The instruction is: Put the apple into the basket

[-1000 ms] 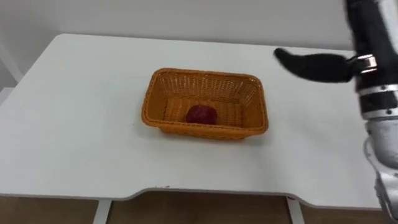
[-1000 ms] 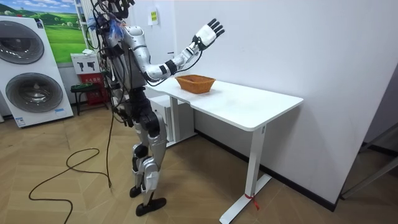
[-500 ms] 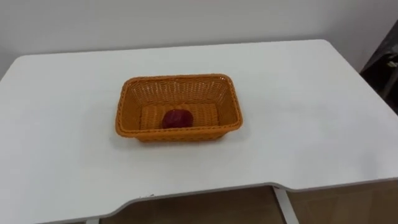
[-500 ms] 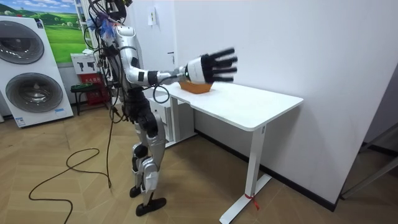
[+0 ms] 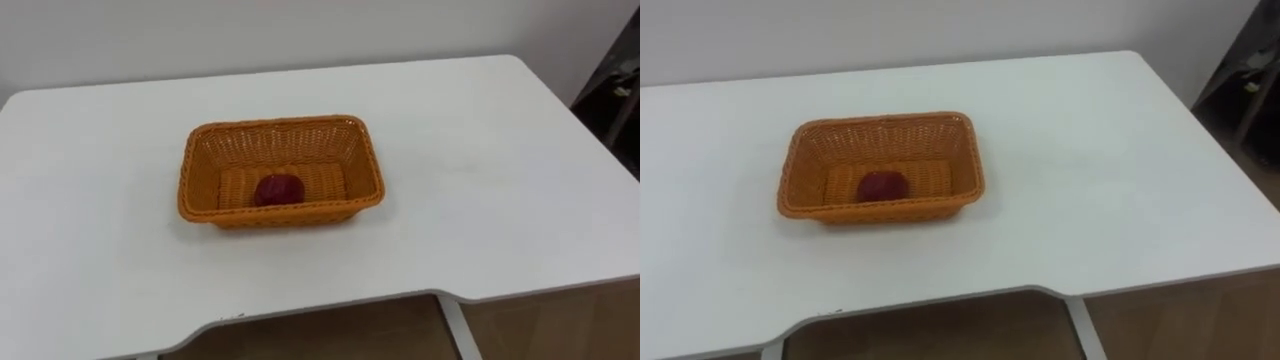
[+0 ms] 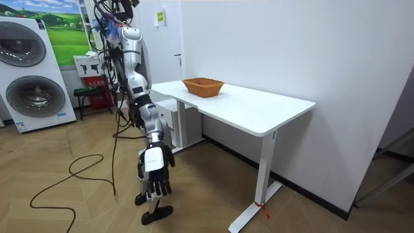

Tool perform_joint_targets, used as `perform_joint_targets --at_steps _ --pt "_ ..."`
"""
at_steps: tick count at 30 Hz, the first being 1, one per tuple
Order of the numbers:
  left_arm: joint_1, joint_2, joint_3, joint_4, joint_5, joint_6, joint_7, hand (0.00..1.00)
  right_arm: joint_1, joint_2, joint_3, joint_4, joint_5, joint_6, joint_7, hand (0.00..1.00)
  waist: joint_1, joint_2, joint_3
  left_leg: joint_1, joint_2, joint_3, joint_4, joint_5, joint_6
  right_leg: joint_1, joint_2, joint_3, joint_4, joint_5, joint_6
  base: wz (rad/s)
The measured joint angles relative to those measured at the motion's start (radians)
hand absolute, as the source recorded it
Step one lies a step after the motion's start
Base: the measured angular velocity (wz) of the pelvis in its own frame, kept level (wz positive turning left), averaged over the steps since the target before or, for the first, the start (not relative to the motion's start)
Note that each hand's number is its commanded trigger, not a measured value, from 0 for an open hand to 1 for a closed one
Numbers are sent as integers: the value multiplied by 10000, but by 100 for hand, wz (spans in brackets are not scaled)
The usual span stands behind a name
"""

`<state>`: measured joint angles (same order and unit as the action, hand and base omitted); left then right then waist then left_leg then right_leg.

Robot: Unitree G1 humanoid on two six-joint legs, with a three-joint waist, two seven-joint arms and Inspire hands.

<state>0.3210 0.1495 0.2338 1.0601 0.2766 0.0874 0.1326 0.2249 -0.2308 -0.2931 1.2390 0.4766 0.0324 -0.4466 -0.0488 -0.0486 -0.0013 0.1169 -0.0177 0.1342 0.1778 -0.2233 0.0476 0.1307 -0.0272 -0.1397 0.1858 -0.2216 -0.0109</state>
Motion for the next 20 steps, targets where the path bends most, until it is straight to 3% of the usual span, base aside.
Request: perform_joint_targets --at_steps 8,13,20 --pt "-87 -45 -103 232 -15 0 -82 0 -62 243 1493 497 -1087 139 2670 0 238 99 46 113 5 -10 27 -12 -7 127 3 -5 -64 2 1 0" --pt "-127 -91 -343 311 -20 15 -204 0 -97 432 2224 493 -1866 341 3700 0 289 224 42 167 -9 -51 -46 -16 -7 258 9 -30 -173 4 3 4" --pt "-428 -236 -855 792 -2 89 -600 0 -494 431 2801 747 -2712 338 4887 0 313 300 46 176 -28 -55 -106 -16 -7 248 10 -1 -201 -20 22 0"
